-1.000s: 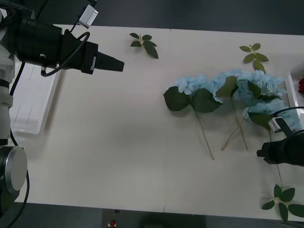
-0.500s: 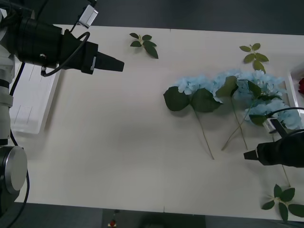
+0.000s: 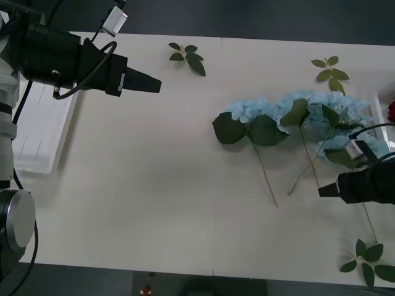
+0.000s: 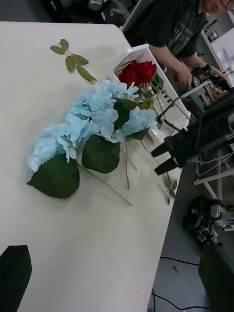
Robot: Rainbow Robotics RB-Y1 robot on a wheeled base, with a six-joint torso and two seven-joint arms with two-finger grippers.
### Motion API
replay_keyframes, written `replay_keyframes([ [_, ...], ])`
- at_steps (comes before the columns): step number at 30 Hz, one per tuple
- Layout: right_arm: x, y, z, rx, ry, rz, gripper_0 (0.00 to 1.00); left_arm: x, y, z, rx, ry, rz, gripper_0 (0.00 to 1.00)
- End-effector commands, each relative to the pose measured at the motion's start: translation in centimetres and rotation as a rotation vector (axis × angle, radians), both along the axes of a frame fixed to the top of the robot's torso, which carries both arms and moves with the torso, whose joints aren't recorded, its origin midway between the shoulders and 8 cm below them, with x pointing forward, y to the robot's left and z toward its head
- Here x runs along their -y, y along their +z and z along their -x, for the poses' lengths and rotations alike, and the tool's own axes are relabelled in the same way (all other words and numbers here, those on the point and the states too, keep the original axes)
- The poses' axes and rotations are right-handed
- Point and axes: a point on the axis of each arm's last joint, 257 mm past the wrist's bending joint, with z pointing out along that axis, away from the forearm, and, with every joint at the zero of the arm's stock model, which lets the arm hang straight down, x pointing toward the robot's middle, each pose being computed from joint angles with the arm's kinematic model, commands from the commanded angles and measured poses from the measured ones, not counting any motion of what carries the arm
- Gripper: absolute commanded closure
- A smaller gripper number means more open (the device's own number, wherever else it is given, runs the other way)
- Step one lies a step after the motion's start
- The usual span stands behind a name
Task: Put the red flowers into the right box and the blue flowers into the left box
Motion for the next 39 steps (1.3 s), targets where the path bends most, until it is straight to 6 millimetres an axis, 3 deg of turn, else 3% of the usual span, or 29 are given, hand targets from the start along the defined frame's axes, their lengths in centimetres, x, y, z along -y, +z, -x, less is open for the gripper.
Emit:
replay_keyframes([
  [1,3.7,3.7,-3.0,0.066,-0.026,0.095,0.0,0.2,1.7,-0.3,0.068,-0.016,0.008,0.0],
  [6,6.7,2.0,-3.3,0.067,-0.05,0.183,0.0,0.2,1.7,-0.3,0.068,-0.016,0.008,0.0],
  [9,7.5,0.6,-3.4,0.076,-0.056,0.206,0.0,0.2,1.7,-0.3,0.068,-0.016,0.008,0.0],
  [26,8.6,-5.8,-2.3,0.074,-0.055,0.268,0.0,0.2,1.7,-0.3,0.068,-0.016,0.008,0.0],
  [27,8.7,-6.0,-2.3,0.075,-0.055,0.273,0.09,0.2,1.7,-0.3,0.068,-0.016,0.008,0.0],
  [29,8.9,-6.2,-2.2,0.074,-0.05,0.282,0.75,0.2,1.7,-0.3,0.068,-0.016,0.008,0.0],
  [30,8.9,-6.3,-2.1,0.07,-0.049,0.285,1.0,0.2,1.7,-0.3,0.068,-0.016,0.008,0.0],
  [39,8.4,-6.1,-2.1,0.071,-0.043,0.277,1.0,0.2,1.7,-0.3,0.068,-0.016,0.008,0.0],
])
